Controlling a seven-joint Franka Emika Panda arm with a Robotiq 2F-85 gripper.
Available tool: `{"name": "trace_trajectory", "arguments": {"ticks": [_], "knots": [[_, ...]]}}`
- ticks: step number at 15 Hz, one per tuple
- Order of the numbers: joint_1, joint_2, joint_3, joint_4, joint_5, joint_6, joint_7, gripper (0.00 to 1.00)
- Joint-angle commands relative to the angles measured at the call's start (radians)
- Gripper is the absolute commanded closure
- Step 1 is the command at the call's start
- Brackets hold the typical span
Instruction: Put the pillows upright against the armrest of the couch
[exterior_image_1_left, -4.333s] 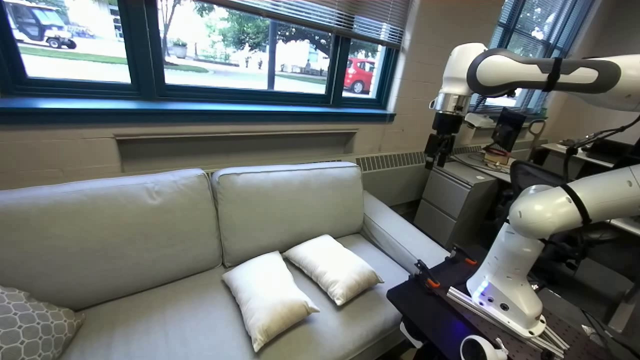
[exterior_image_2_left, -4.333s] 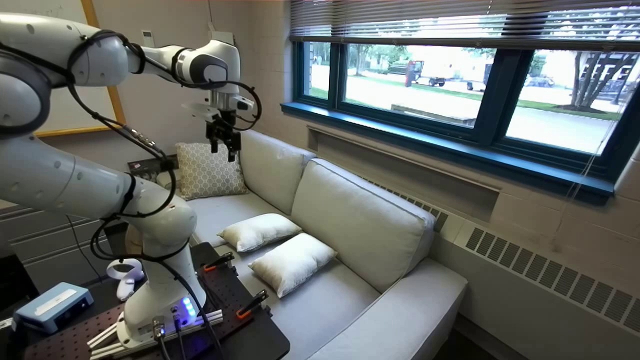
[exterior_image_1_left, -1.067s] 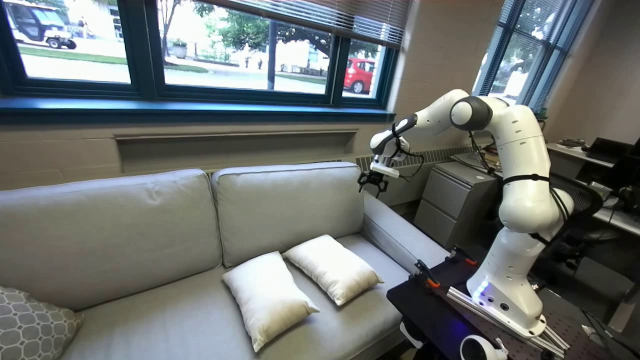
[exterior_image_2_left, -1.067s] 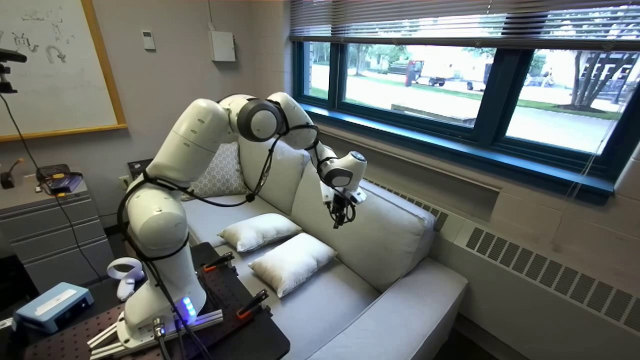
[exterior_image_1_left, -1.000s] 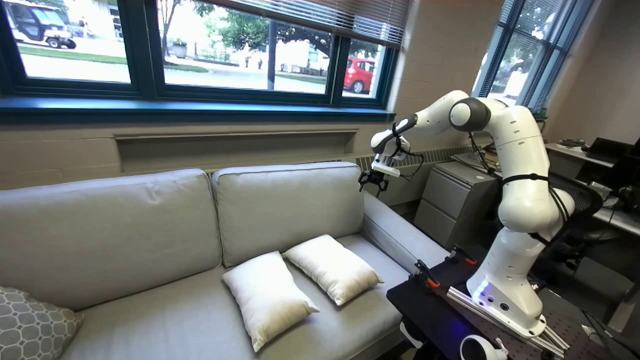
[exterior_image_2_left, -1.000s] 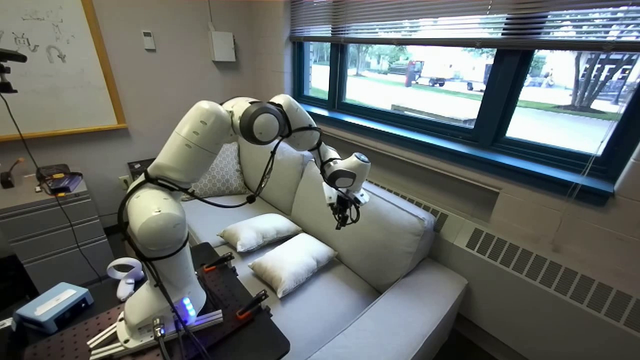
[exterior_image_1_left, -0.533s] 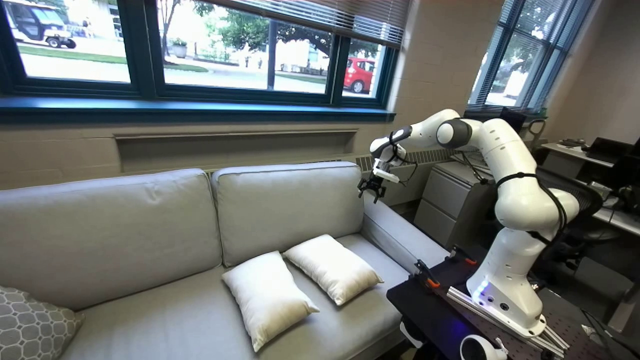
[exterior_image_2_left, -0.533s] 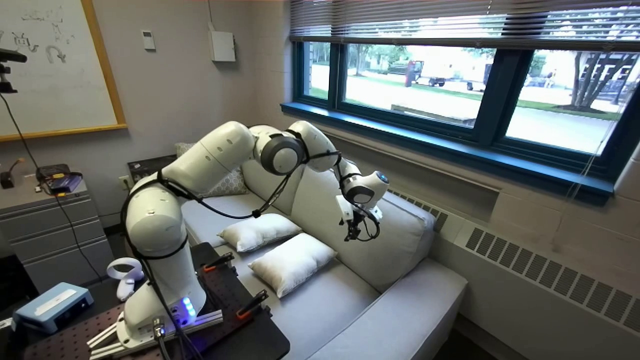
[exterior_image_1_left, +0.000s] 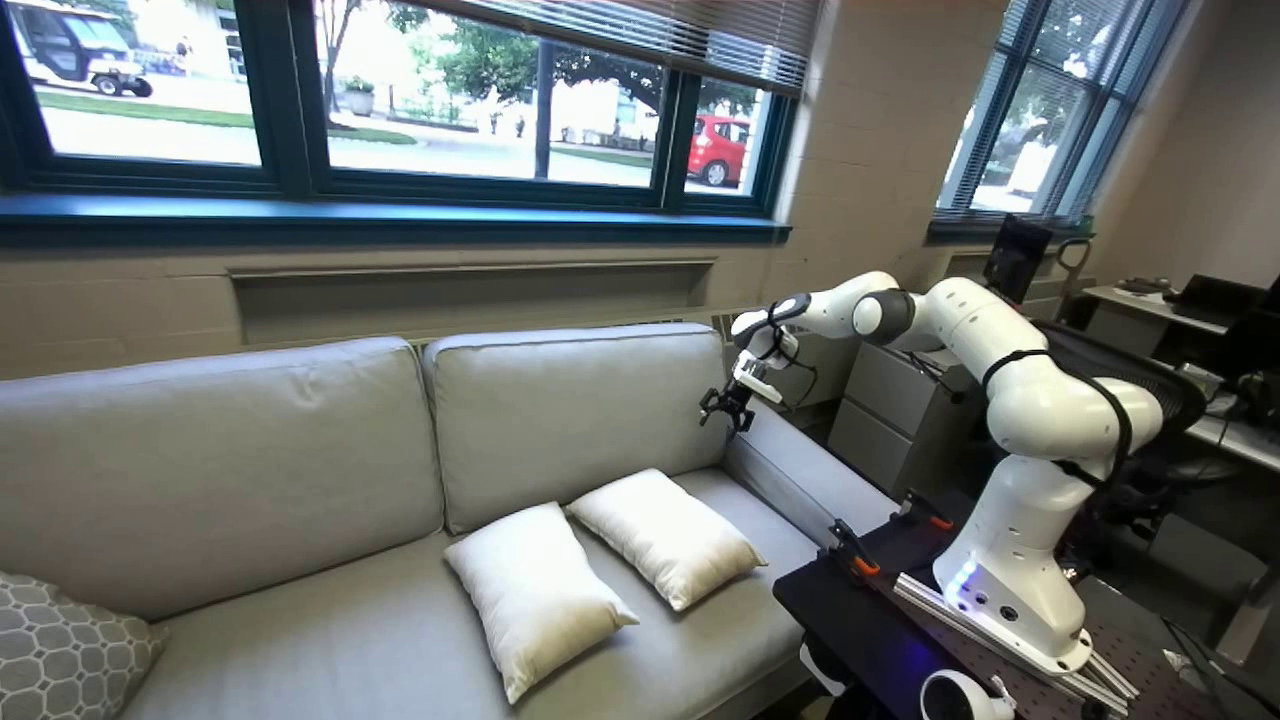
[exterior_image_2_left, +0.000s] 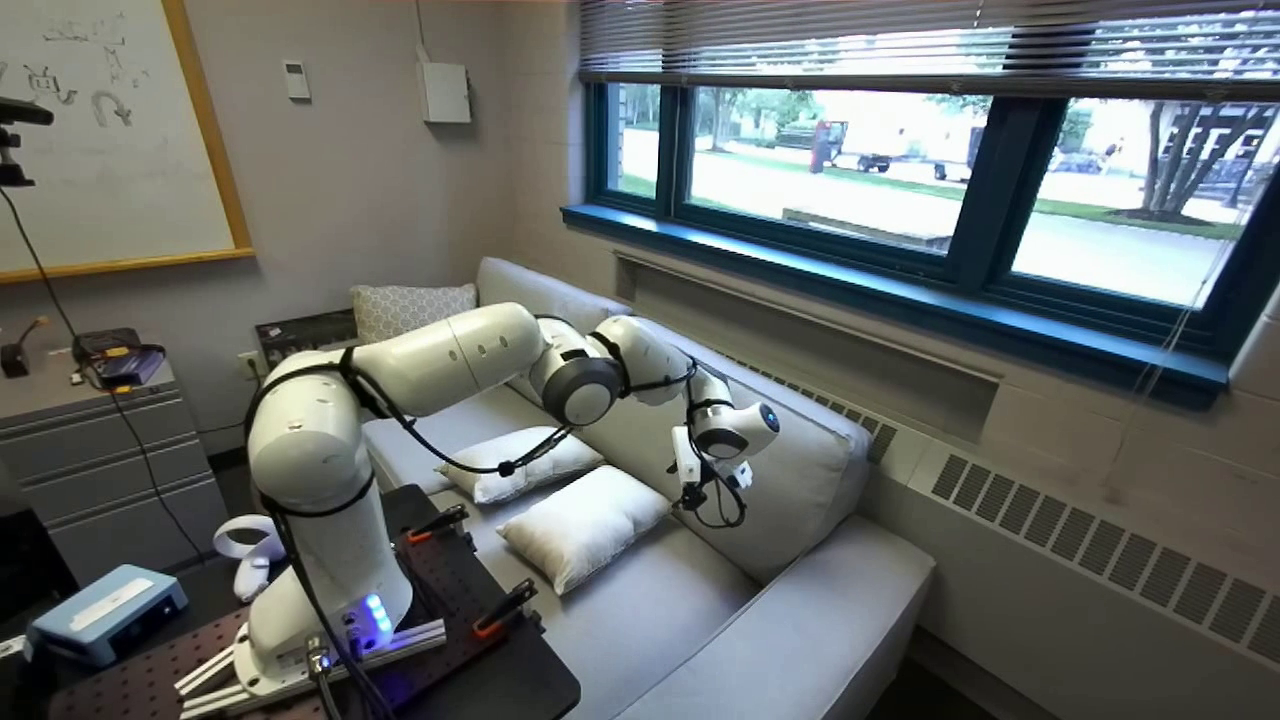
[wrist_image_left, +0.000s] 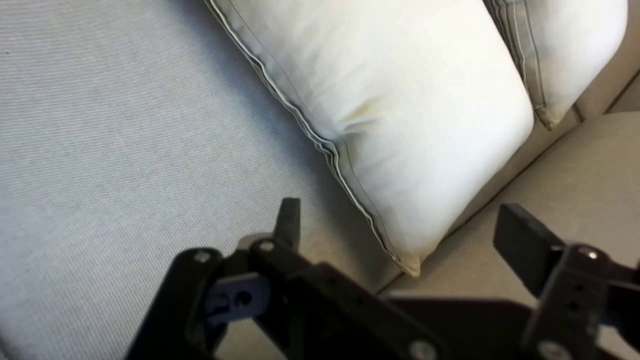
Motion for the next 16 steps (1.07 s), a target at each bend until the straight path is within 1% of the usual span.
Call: {"name": "trace_trajectory", "arguments": {"ticks": [1,4,5,6,11,13,15,16], "knots": [[-0.006,0.192,0.039,0.234,0.011,-0.069,0.019,0.00],[0.017,0.297,0.050,0.345,-0.003,-0.115,0.026,0.00],[0.015,0.190,0.052,0.171,0.009,-0.073,-0.006,0.00],[0.025,0.207,0.054,0.186,0.002,-0.089,-0.008,0.00],[0.079,0.206,0.047,0.176,-0.030,-0.204,-0.008,0.00],[0.107,0.206,0.033,0.171,-0.045,-0.235,0.004,0.00],[0.134,0.206,0.015,0.181,-0.064,-0.234,0.022,0.00],[0.114,0.206,0.032,0.169,-0.040,-0.220,0.003,0.00]]}}
